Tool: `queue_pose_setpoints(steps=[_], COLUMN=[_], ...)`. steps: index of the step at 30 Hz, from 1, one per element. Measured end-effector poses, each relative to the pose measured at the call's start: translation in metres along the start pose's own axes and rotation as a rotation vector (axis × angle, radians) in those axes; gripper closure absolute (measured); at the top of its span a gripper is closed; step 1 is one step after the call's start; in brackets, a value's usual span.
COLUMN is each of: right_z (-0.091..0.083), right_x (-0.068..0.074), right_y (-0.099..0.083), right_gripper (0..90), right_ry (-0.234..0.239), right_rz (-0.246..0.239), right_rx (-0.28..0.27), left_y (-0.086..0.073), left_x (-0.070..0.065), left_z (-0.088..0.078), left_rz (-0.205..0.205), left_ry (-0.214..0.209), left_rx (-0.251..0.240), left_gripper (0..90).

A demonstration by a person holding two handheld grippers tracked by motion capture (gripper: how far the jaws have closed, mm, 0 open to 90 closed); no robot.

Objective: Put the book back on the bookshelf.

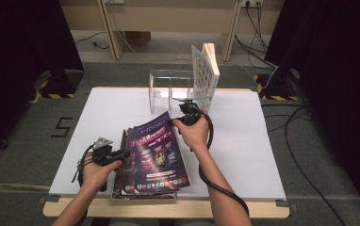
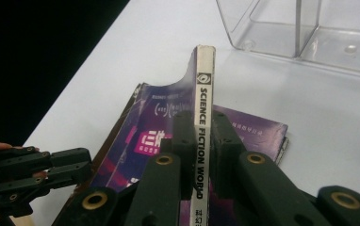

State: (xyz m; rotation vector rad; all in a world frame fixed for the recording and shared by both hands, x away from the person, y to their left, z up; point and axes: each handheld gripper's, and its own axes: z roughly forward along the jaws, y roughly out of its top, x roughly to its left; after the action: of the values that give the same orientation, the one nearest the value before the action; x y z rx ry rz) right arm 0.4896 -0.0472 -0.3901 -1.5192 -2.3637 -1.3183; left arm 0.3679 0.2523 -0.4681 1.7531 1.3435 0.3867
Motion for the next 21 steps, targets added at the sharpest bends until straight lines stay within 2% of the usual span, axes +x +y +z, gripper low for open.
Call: queue_pose_setpoints(steps=[10,21], right_z=[-0.022,-0.043], right_x=[0.004,0.006], right_y=[0.001,0.004], right_gripper=[83.2,83.2], right_ry=[-0.025,-0.057], right_rz=[-0.027,-0.039], right_rx=[-0.085,-0.145], left_y=[0.002,0.000], left_x=[0.009,0.010], left_z=[-0.011,-0.012], left_rz=[-0.032,-0.037], left_ry=[0.040,0.041], left_rx=[-0.039,-0.039], left_gripper=[60.5,56.7])
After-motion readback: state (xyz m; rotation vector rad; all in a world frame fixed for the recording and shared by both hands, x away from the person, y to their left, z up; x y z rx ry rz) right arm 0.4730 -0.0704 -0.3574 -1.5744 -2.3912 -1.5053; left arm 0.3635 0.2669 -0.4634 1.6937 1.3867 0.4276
